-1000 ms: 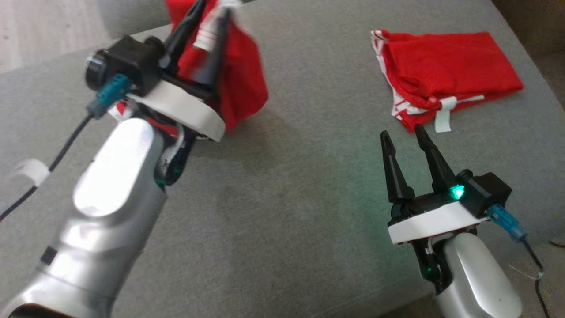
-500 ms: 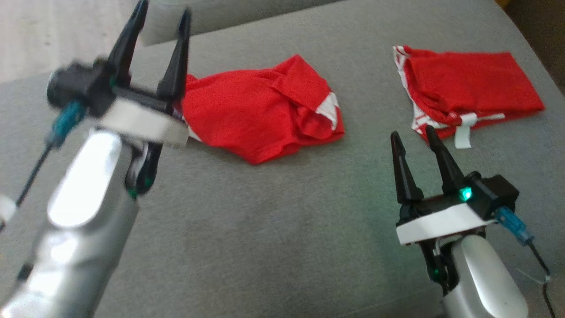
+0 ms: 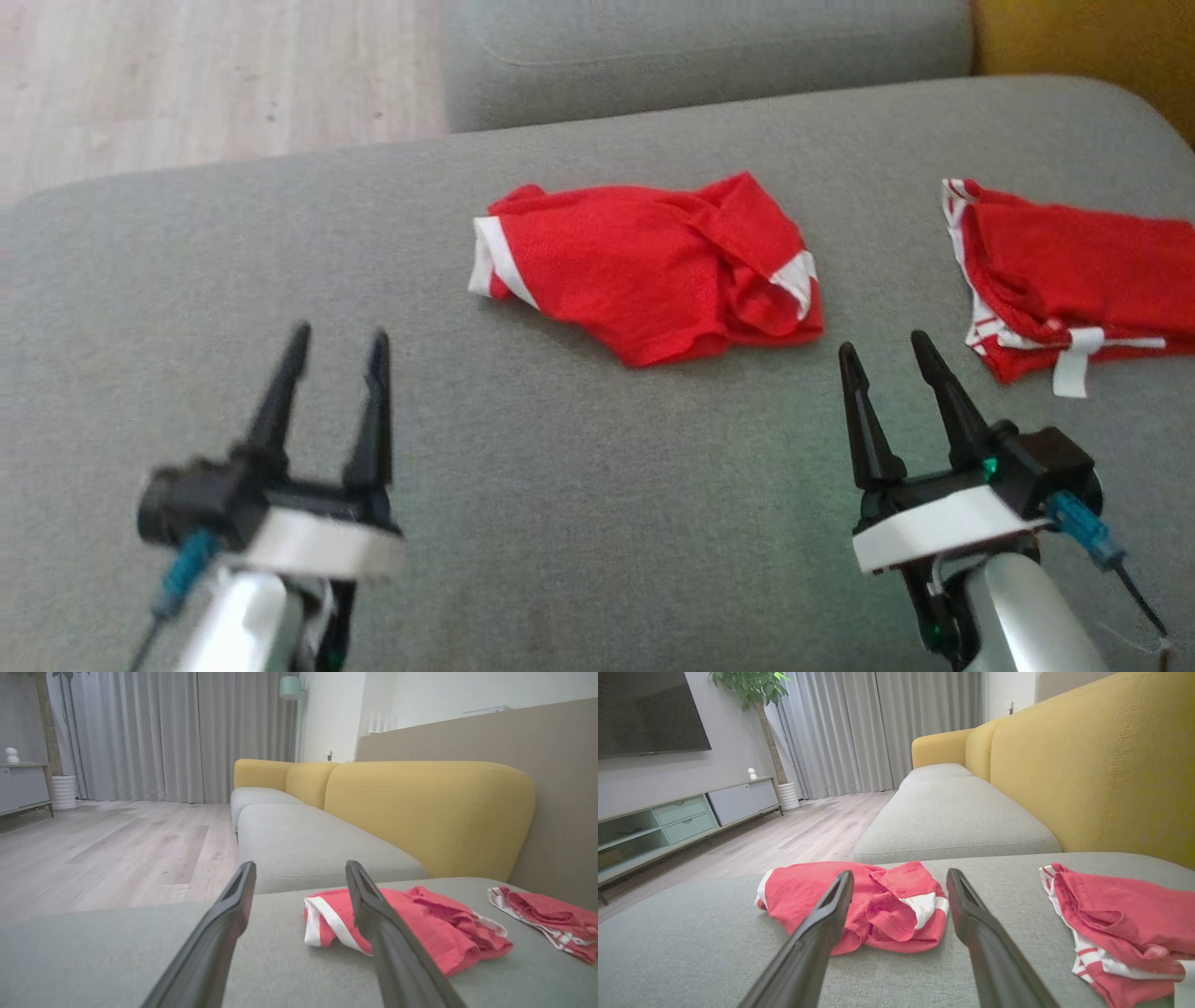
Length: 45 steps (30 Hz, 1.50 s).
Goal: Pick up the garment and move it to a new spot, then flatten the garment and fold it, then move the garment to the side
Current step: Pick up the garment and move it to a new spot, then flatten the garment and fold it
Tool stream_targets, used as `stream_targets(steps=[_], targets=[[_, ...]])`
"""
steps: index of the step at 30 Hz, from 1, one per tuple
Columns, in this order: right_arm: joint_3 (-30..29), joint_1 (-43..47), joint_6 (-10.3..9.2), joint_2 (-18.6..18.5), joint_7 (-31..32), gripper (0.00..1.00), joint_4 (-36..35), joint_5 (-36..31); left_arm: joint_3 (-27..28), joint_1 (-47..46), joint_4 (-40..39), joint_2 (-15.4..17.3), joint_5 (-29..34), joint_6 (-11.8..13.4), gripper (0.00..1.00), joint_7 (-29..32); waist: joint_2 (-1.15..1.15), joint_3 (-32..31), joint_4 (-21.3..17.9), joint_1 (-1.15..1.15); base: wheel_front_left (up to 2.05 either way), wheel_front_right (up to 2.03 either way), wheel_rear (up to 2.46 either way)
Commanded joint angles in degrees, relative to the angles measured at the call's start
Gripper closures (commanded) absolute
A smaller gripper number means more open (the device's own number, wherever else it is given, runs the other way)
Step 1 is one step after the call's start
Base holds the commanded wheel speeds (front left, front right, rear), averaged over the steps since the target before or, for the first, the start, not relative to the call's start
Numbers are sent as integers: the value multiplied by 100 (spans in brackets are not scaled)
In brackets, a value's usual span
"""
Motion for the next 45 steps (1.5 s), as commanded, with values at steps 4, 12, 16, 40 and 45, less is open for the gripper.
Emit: stream_targets(steps=[4, 12, 16, 40, 45], targets=[[23, -29, -5, -8, -61, 0, -183, -59, 398, 400, -364, -195, 483, -24, 0, -53, 0, -91, 181, 1, 0, 0, 0], [-14, -2, -5, -8, -61, 0, -143, -124, 991, 765, -397, -772, 918, -354, 0, -54, 0, -130, 319, 1, 0, 0, 0], [65, -60, -5, -8, -61, 0, -133, -199, 1121, 709, -392, -914, 1088, -486, 0, -54, 0, -62, 404, 1, 0, 0, 0], [686, -2102, -5, -8, -44, 0, 2568, -1371, 1029, 187, -188, -1255, 1165, -742, 0, -54, 0, 806, 1661, 1, 0, 0, 0], [668, -2460, -5, -8, -49, 0, 3210, -1648, 997, 151, -177, -1262, 1130, -746, 0, -54, 0, 870, 1774, 1, 0, 0, 0]])
